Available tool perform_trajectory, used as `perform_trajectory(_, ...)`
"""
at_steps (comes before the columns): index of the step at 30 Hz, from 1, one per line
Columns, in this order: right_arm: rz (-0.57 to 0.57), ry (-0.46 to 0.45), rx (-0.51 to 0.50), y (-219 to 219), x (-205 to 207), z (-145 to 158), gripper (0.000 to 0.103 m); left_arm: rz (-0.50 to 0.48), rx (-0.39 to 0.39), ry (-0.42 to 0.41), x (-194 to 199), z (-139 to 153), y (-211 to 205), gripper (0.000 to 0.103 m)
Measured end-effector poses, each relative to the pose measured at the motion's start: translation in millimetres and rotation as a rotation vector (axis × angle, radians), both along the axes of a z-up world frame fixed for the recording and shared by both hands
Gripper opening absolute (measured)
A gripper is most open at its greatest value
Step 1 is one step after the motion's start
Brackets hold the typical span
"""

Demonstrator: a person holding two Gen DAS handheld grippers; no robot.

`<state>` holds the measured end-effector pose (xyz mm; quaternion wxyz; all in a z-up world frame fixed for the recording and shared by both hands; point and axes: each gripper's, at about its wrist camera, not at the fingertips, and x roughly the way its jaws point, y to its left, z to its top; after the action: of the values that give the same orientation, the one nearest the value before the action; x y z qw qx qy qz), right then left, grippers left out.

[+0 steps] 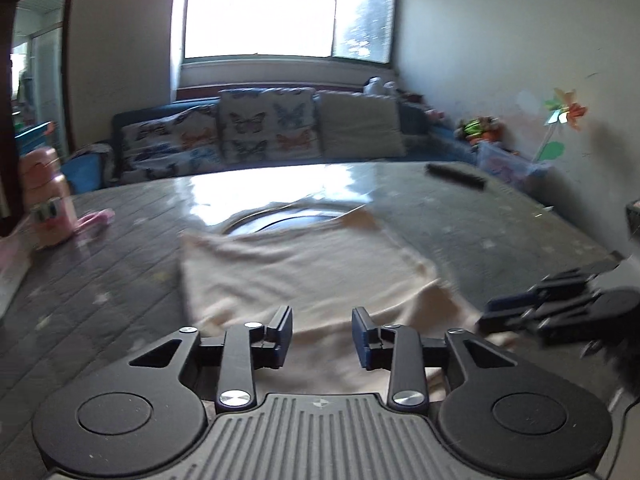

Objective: Fold clothes
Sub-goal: 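Release the sleeve with the left gripper and smooth the folded side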

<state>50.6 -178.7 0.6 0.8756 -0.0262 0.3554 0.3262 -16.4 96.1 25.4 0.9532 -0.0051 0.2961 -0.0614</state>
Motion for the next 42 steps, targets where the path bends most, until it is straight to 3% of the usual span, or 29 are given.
perform_trajectory(3,0.008,0.021,-0.014,8.2,4.1,-5.0,0.032,0.040,0.030,0.030,-16.5,-12.1,19.8,0.048)
perform_trajectory(5,0.017,0.027,-0.032,14.2,4.1,-8.8,0.027,0.047,0.049,0.049,-26.9,-19.7,27.2,0.051)
perform_trajectory(6,0.018,0.020,-0.042,16.2,3.3,-9.5,0.020,0.044,0.059,0.059,-31.0,-23.4,28.5,0.052)
perform_trajectory(9,0.009,0.003,-0.051,18.4,2.1,-5.1,0.006,0.031,0.085,0.082,-41.1,-34.1,30.2,0.052)
perform_trajectory(13,0.003,-0.059,-0.060,16.8,-6.9,11.6,0.004,-0.009,0.119,0.075,-46.6,-41.2,21.6,0.050)
perform_trajectory(15,0.009,-0.069,-0.059,15.7,-11.8,17.6,0.004,-0.029,0.126,0.073,-47.0,-42.1,19.1,0.044)
perform_trajectory(18,0.022,-0.050,-0.093,17.4,-15.0,11.9,0.006,-0.043,0.135,0.078,-45.9,-42.0,18.2,0.041)
perform_trajectory(21,0.010,-0.032,-0.131,15.7,-12.7,1.0,0.016,-0.031,0.139,0.063,-46.0,-34.4,22.9,0.041)
perform_trajectory(24,-0.003,-0.046,-0.087,10.5,-9.0,10.6,0.019,-0.019,0.130,0.037,-43.7,-22.1,28.9,0.041)
perform_trajectory(27,0.001,-0.064,-0.063,13.7,-0.8,18.2,0.034,-0.018,0.121,0.013,-33.8,-13.2,28.6,0.041)
perform_trajectory(30,-0.007,-0.053,-0.072,24.1,16.7,7.7,0.034,-0.037,0.109,0.000,-17.3,-12.1,21.0,0.037)
perform_trajectory(32,-0.014,-0.028,-0.071,27.5,24.8,-0.1,0.032,-0.053,0.101,0.007,-4.4,-15.1,14.8,0.031)
perform_trajectory(34,-0.019,-0.017,-0.082,30.6,30.0,-6.7,0.017,-0.073,0.094,0.015,8.0,-20.1,8.8,0.028)
perform_trajectory(37,-0.018,-0.048,-0.096,35.1,28.6,-5.4,0.006,-0.092,0.106,0.038,25.8,-29.5,2.0,0.018)
perform_trajectory(42,-0.025,-0.098,-0.089,37.3,27.6,1.5,0.005,-0.079,0.144,0.042,39.5,-42.0,3.5,0.010)
